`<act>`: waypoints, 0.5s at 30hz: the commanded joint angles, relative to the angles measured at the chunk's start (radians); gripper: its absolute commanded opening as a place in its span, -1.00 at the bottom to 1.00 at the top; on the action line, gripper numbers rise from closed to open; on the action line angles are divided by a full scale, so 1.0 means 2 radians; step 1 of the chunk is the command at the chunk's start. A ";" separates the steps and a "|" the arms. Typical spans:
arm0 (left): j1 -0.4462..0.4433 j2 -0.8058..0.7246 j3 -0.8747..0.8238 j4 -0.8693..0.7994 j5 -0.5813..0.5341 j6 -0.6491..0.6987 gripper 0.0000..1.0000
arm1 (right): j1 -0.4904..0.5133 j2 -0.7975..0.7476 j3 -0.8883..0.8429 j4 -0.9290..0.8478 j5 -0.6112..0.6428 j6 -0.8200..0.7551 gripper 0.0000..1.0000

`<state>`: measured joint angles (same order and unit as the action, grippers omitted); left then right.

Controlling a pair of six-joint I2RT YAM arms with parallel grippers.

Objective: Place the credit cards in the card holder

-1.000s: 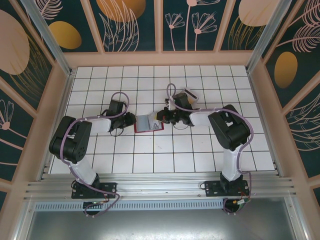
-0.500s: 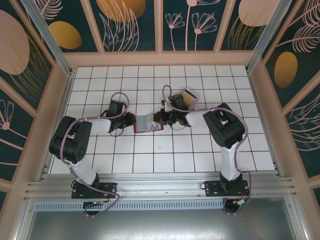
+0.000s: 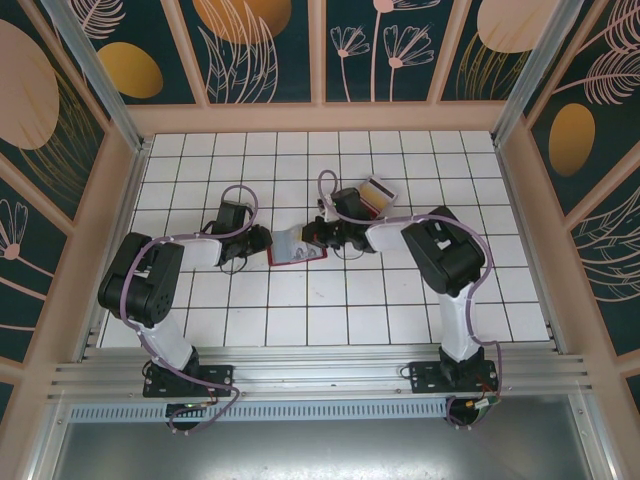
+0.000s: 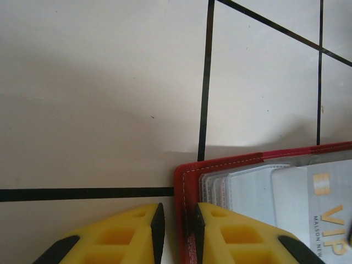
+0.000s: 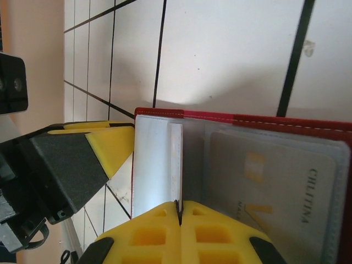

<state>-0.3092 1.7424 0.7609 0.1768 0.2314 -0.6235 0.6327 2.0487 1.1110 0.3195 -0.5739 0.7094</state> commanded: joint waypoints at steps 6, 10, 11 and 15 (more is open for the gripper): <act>-0.013 0.022 -0.019 -0.017 0.022 -0.010 -0.50 | 0.037 0.004 0.003 -0.026 0.076 -0.007 -0.95; -0.013 0.020 -0.019 -0.018 0.022 -0.009 -0.51 | 0.052 0.017 0.029 -0.052 0.092 -0.023 -0.95; -0.013 0.020 -0.020 -0.018 0.021 -0.009 -0.51 | 0.055 0.020 0.035 -0.057 0.093 -0.025 -0.95; -0.014 0.019 -0.021 -0.018 0.019 -0.009 -0.52 | 0.070 0.030 0.054 -0.080 0.110 -0.039 -0.95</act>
<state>-0.3096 1.7412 0.7547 0.1837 0.2256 -0.6312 0.7364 2.0586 1.1912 0.2417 -0.4091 0.6807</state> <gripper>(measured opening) 0.243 0.067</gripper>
